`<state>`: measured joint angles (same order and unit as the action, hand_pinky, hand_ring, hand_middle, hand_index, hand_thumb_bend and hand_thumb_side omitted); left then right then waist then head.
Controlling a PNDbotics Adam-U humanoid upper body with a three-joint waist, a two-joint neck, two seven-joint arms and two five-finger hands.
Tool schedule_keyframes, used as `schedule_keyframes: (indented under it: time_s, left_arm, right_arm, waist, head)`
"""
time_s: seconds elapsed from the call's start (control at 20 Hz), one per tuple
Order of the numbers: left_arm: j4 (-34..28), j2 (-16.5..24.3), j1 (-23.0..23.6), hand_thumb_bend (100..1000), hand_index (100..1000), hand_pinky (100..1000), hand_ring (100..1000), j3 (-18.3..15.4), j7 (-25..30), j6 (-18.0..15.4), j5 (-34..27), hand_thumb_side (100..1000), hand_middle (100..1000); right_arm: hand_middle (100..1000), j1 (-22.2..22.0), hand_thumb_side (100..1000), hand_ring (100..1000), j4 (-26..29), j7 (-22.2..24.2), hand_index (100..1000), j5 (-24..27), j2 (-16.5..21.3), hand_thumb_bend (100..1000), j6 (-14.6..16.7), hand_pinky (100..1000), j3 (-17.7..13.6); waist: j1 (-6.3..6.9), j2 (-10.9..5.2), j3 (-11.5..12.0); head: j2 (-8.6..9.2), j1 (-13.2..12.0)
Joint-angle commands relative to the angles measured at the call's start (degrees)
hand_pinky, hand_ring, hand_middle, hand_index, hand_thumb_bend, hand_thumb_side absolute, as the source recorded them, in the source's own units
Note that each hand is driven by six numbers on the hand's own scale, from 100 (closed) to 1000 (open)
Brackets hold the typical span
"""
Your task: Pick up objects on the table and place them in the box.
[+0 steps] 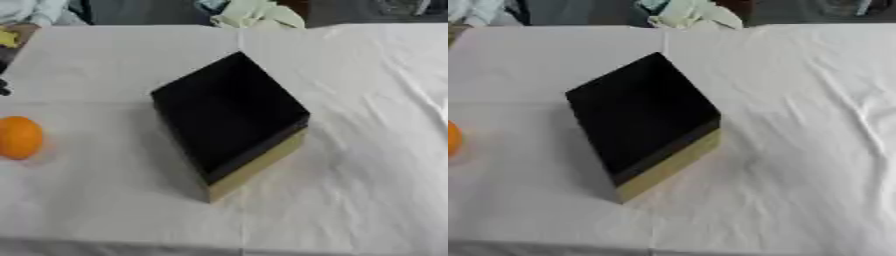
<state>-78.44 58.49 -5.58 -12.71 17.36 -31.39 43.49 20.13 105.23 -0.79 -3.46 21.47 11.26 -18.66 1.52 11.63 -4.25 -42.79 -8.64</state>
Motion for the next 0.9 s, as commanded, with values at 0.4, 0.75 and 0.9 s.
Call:
schedule_keyframes:
  time_s: [0.4,0.75,0.9]
  left_arm:
    - [4.07,2.17,-2.2,664,927,715,868,2.06,2.4,1.97,-1.11,155,909]
    - [7.97,1.04,-5.96,605,919,698,868,4.35,3.86,2.26,-1.34,100,906]
    - [8.67,0.34,-7.18,578,912,671,862,5.34,5.09,1.39,-2.1,100,897]
  right_arm:
    - [590,0.56,777,576,0.95,0.2,836,-0.03,0.96,100,-0.19,667,-0.02]
    - [589,0.62,780,575,0.92,0.48,836,0.18,0.68,100,-0.2,667,0.11]
    - [589,0.66,781,575,0.94,0.53,836,0.29,0.57,100,-0.19,667,0.11]
  waist:
    - [0.18,-0.61,-0.75]
    - [0.21,-0.39,-1.4]
    - [0.23,-0.25,-1.66]
  head:
    - [0.43,-0.91]
    - [0.64,-1.38]
    - [0.74,-1.55]
